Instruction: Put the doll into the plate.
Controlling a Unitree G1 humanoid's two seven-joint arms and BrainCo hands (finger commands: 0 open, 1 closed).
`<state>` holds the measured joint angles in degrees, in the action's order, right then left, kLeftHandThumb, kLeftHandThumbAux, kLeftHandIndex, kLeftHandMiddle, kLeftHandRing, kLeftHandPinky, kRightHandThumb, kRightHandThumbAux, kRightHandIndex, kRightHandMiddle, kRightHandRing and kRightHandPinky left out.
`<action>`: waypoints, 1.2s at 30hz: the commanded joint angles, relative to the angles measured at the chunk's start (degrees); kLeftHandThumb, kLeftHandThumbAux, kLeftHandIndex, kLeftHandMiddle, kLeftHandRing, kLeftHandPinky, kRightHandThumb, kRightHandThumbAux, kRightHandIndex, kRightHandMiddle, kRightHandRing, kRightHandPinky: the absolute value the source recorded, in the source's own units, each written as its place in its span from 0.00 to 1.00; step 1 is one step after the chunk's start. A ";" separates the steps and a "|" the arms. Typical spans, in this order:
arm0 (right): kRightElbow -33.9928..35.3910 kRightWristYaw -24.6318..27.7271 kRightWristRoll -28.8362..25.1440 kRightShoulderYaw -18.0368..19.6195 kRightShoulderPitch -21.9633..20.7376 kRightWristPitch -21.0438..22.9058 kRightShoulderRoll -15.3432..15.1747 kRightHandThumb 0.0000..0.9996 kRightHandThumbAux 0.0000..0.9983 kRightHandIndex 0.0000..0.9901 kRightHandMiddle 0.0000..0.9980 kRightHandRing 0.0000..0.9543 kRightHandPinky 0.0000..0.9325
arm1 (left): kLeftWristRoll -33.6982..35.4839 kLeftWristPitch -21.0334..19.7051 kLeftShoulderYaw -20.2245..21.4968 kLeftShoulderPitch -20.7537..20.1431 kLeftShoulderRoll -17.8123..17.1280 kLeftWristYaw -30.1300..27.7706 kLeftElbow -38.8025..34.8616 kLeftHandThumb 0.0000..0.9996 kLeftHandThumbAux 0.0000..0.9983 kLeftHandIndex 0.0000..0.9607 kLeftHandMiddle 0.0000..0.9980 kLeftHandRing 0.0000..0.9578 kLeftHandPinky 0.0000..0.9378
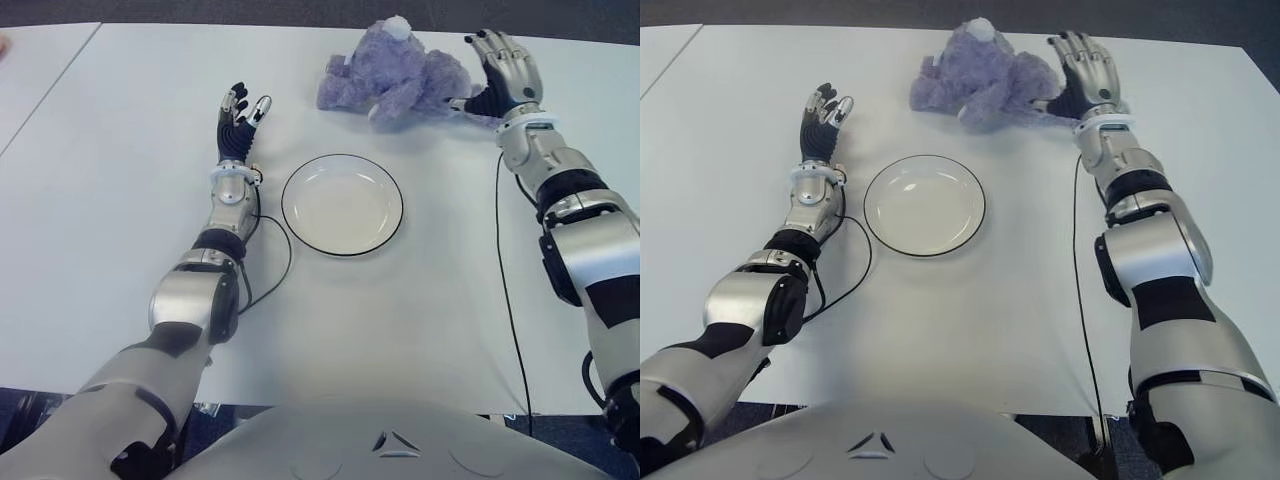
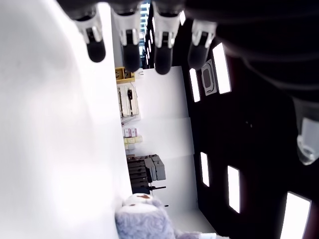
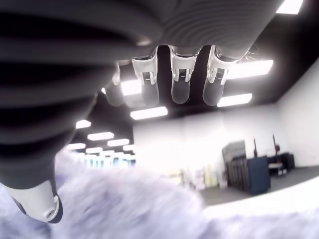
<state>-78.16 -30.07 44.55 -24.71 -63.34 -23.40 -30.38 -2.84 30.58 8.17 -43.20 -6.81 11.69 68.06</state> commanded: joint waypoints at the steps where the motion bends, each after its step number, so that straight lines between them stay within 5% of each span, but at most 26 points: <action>1: -1.62 6.03 0.13 -1.32 2.27 2.48 5.21 0.25 0.62 0.00 0.00 0.00 0.08 | -1.33 -4.71 -0.78 15.60 6.56 -0.07 9.29 0.00 0.45 0.14 0.14 0.12 0.08; 7: -1.65 7.11 -0.07 -1.44 3.97 1.24 6.61 0.29 0.63 0.00 0.00 0.00 0.15 | -1.67 -4.34 -1.07 15.80 6.56 0.18 9.29 0.00 0.45 0.14 0.14 0.12 0.08; 15: -1.06 6.12 0.24 -2.45 6.35 -2.46 7.56 0.48 0.63 0.00 0.00 0.08 0.26 | -1.97 -4.64 -1.40 15.91 6.53 0.09 9.34 0.00 0.45 0.14 0.14 0.13 0.08; 25: -1.33 8.10 -1.52 -1.33 10.54 -3.72 7.41 0.63 0.64 0.00 0.00 0.11 0.30 | -2.20 -5.05 -1.66 15.79 6.65 0.33 9.42 0.00 0.46 0.13 0.14 0.12 0.09; 36: -1.11 8.78 -5.47 0.99 17.25 -8.02 7.06 0.69 0.64 0.00 0.00 0.05 0.27 | -2.01 -5.81 -1.64 15.58 6.51 -0.66 9.46 0.00 0.46 0.13 0.14 0.13 0.10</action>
<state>-77.00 -25.92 40.72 -24.29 -56.86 -28.68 -24.63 -2.88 30.56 7.95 -43.32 -6.30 11.69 68.07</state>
